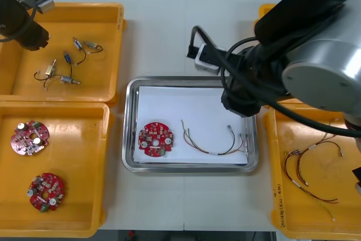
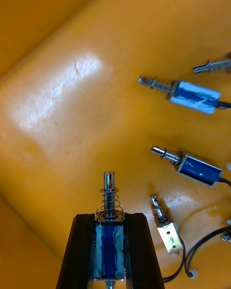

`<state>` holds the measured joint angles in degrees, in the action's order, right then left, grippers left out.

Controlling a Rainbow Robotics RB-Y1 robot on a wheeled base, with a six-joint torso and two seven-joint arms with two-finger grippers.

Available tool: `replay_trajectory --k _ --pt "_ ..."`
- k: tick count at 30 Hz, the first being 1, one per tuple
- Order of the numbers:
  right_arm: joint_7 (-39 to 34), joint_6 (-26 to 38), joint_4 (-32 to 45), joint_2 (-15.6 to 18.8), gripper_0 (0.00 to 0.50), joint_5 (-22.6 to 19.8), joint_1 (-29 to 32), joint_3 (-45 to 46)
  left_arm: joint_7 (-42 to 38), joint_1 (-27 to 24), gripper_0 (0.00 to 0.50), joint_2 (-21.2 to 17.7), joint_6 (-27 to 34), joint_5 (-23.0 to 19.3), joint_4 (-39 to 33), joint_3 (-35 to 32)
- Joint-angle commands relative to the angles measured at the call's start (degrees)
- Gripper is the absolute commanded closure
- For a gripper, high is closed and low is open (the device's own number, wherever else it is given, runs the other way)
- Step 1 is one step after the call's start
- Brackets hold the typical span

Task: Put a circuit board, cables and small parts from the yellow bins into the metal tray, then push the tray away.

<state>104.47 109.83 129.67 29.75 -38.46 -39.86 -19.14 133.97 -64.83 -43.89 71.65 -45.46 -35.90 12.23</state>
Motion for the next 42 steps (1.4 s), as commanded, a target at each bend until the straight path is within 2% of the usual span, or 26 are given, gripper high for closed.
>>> replay_trajectory --k 1,4,9,21,30,37,42 --pt "-2.7 0.2 3.1 3.8 0.000 -2.9 3.8 7.5 -15.0 1.5 0.500 -3.7 4.4 1.0 -8.3 0.9" --pt "-2.9 0.2 3.0 5.5 0.000 -4.4 5.9 12.1 -19.4 2.5 0.499 -4.1 7.8 1.3 -13.2 0.9" --pt "-2.9 0.2 2.0 6.8 0.000 -4.3 7.5 16.9 -27.1 4.4 0.497 -4.4 13.2 2.0 -22.5 0.9" --pt "-2.2 0.2 -5.7 6.9 0.000 -3.4 7.6 28.7 -41.2 10.8 0.500 -4.2 23.8 1.7 -44.5 0.9" --pt "-1.5 0.2 -11.2 6.9 0.000 0.4 7.5 35.1 -53.5 13.2 0.500 -0.4 30.0 1.0 -58.8 1.5" --pt "-0.8 0.2 -13.5 6.9 0.000 4.1 7.4 37.3 -62.7 13.2 0.500 3.0 31.8 1.6 -65.4 5.0" --pt "0.1 0.2 -16.7 7.5 0.000 4.4 6.5 37.9 -68.7 13.2 0.499 5.5 31.9 2.4 -68.5 8.6"
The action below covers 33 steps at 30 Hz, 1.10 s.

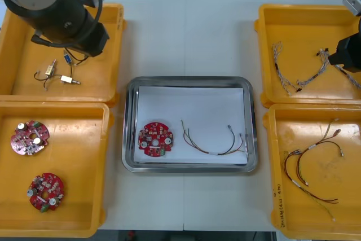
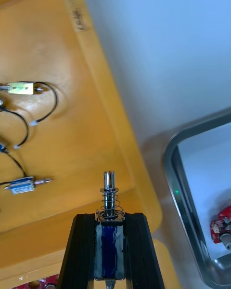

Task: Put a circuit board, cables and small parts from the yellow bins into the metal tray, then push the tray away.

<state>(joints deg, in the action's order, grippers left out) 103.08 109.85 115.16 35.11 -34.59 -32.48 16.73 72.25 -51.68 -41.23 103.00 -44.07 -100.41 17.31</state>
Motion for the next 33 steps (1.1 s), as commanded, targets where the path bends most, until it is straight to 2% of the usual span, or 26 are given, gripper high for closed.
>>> replay_trajectory --k 1,14,19,27,33 --pt "1.5 0.1 -2.2 2.2 0.000 0.5 -0.9 2.0 -6.9 0.1 0.499 2.8 0.5 1.0 -4.0 3.5" --pt "4.8 0.1 -15.6 3.3 0.000 0.7 -8.9 1.6 -17.8 0.3 0.499 7.8 -2.2 5.4 -4.6 14.8" --pt "5.7 0.1 -21.1 4.4 0.000 1.1 -12.0 1.5 -18.6 0.3 0.500 9.3 -3.2 6.5 -3.0 17.2" --pt "8.4 0.1 -27.4 8.6 0.000 1.5 -14.4 -2.6 -19.5 0.3 0.498 11.7 -6.9 8.6 2.2 20.3" --pt "10.2 0.1 -33.9 9.1 0.000 2.2 -17.1 -2.6 -19.8 0.4 0.500 12.0 -9.8 9.4 4.8 22.6"
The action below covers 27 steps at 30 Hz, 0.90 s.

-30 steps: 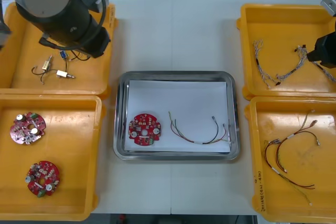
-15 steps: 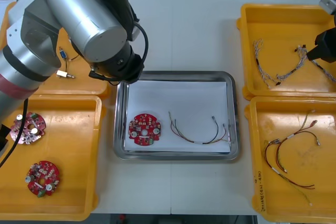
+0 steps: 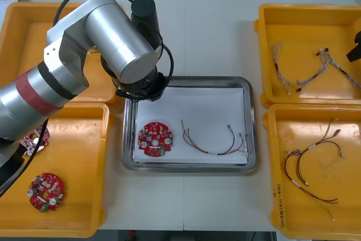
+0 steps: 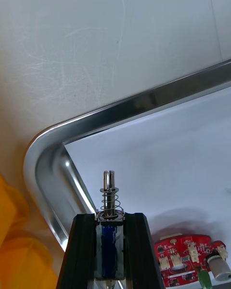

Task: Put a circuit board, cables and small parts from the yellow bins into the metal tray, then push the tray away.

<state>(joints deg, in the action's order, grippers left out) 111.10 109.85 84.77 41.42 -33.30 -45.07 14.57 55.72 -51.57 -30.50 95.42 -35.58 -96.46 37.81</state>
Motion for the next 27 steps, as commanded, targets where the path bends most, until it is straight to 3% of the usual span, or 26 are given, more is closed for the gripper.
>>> replay_trajectory --k 1,8,22,24,26,27 --pt "2.6 0.2 -4.8 3.0 0.000 0.8 -5.2 -0.3 -3.3 0.5 0.500 1.3 -2.9 1.0 0.9 2.4" --pt "6.9 -0.9 -11.4 3.6 0.000 1.1 -7.9 -0.4 -3.8 2.3 0.500 1.0 -5.5 2.3 0.9 4.3" --pt "19.1 -9.9 -22.9 5.2 0.000 1.7 -10.7 -1.0 -4.7 4.0 0.496 0.8 -9.0 4.3 1.6 5.9" --pt "20.9 -11.6 -25.4 5.4 0.000 1.8 -11.4 -1.1 -5.2 4.0 0.368 0.8 -9.5 4.2 1.6 5.9" --pt "22.4 -13.1 -28.2 5.4 0.000 2.2 -12.6 -1.4 -5.6 4.0 0.123 0.8 -9.9 4.1 1.6 6.0" --pt "22.7 -13.4 -28.8 5.4 0.000 2.3 -12.9 -1.4 -5.7 4.1 0.078 0.8 -10.1 4.1 1.6 6.0"
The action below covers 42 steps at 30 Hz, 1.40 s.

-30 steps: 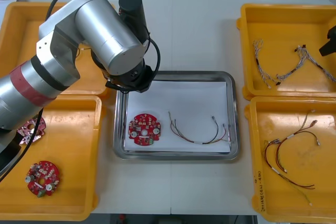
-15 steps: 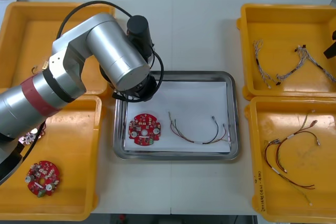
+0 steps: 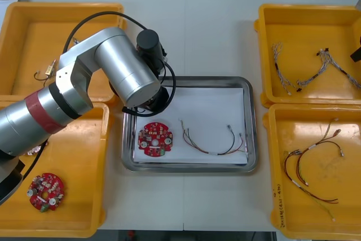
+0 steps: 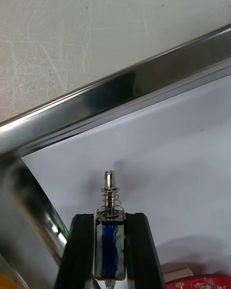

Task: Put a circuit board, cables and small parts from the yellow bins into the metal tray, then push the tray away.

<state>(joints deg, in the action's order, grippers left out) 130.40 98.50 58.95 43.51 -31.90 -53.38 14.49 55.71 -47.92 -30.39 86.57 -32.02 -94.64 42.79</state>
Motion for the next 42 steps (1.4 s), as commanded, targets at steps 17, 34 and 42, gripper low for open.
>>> replay_trajectory --k 17,34,42 --pt "6.3 -13.0 -18.0 3.7 0.000 -0.1 -9.3 -6.8 -7.6 0.2 0.000 0.2 0.2 -0.1 -3.8 -1.7" --pt "10.0 -21.4 -27.4 3.5 0.000 -2.8 -10.8 -9.7 -5.7 -2.1 0.000 -2.9 12.2 -6.1 -12.6 -13.3" --pt "11.9 -24.8 -30.5 3.2 0.000 -2.7 -11.0 -9.7 2.2 -3.7 0.000 -7.0 16.3 -11.3 -11.4 -21.1"
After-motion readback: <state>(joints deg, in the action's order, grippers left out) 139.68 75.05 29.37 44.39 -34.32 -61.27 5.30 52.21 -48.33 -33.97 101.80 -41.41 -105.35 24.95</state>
